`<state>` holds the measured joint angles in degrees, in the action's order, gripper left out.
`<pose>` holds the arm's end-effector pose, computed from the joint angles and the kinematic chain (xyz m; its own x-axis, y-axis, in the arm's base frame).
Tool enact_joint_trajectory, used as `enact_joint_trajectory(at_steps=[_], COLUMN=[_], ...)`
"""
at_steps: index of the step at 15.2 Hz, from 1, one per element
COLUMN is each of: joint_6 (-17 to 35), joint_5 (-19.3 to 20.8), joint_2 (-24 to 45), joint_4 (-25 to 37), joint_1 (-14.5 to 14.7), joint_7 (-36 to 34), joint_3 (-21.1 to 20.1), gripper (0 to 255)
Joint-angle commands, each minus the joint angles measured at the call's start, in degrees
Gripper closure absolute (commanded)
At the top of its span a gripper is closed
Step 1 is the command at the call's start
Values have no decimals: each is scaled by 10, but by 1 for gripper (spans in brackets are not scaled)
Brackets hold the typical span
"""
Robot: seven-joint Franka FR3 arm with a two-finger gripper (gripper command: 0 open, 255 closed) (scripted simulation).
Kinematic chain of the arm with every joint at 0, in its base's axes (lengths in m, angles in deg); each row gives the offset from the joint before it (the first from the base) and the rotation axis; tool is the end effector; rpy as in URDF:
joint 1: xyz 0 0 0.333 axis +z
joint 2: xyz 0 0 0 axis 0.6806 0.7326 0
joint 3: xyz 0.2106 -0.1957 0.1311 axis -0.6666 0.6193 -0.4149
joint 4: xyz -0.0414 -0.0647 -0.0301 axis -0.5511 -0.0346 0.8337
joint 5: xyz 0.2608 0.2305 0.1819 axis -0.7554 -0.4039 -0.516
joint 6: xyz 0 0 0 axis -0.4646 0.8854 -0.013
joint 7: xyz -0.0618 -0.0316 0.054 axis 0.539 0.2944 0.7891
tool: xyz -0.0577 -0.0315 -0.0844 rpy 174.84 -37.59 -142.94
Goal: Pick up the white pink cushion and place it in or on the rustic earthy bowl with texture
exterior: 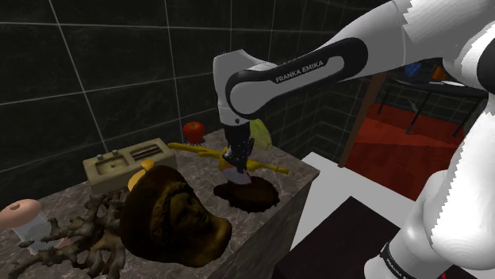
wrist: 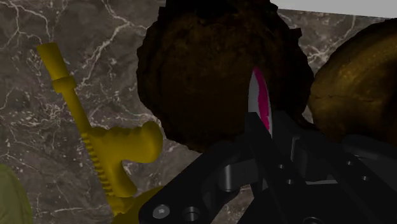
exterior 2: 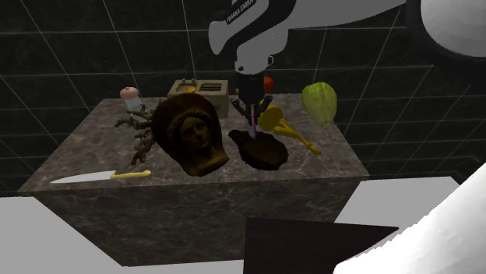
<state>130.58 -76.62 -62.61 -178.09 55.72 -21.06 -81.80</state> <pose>0.4802 0.2551 0.4126 0.9527 0.2611 -0.1553 0.2699 -0.9621 0.0382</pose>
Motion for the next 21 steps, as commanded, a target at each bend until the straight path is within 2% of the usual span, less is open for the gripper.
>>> enact_joint_trajectory(at_steps=[1,12,20,21], joint_6=[19,104,104,104], joint_5=[-15,-3,-3,-3], joint_2=[-52,-9,-9,-10], joint_4=[-69,-113,-113,-114], joint_1=[0,2,2,2], joint_7=[4,-5,-5,-5], joint_3=[-2,-3,-3,-3], gripper=[255,255,255,0])
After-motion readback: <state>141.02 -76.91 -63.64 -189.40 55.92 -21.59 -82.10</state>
